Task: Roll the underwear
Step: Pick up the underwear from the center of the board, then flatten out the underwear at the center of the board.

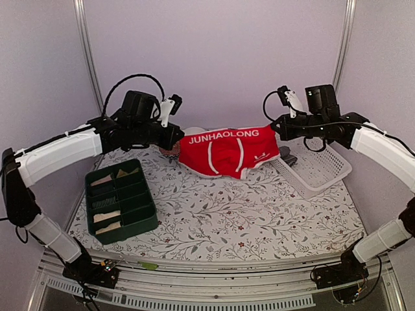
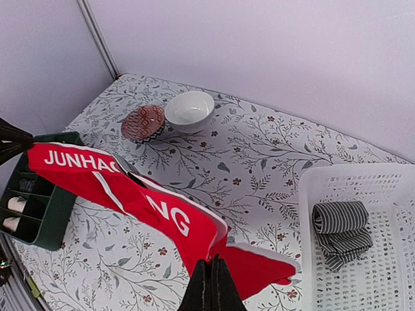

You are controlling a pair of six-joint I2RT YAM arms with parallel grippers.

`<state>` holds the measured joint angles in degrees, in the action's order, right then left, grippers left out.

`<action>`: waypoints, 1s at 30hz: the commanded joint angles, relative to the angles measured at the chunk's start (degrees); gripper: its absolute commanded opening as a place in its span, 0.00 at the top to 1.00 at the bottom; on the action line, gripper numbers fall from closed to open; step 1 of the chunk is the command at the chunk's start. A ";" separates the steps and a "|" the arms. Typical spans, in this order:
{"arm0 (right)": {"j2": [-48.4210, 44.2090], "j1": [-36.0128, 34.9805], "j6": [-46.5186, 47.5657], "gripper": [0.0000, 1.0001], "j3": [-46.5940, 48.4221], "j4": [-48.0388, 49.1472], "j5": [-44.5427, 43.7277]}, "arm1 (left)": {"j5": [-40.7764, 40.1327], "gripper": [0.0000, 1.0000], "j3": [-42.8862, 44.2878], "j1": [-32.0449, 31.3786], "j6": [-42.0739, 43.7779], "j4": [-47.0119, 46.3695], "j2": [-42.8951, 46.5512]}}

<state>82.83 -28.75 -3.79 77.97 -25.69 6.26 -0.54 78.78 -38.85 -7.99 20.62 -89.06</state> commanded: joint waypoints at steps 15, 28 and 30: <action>-6.25 -1.96 -9.88 1.00 -13.90 4.33 0.29 | 0.16 1.00 -11.44 -1.20 0.64 -3.98 6.92; 9.80 0.34 -5.32 0.46 -2.71 -1.27 2.95 | -3.38 0.21 7.10 8.17 2.24 7.25 -13.82; 13.32 0.11 -3.20 0.50 -1.37 -2.78 9.22 | -0.26 0.21 5.31 7.42 2.22 7.29 -13.69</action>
<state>92.01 -28.05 -11.38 73.49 -28.21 3.01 -4.71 85.86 -29.78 -5.82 25.50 -104.44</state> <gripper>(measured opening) 0.527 0.791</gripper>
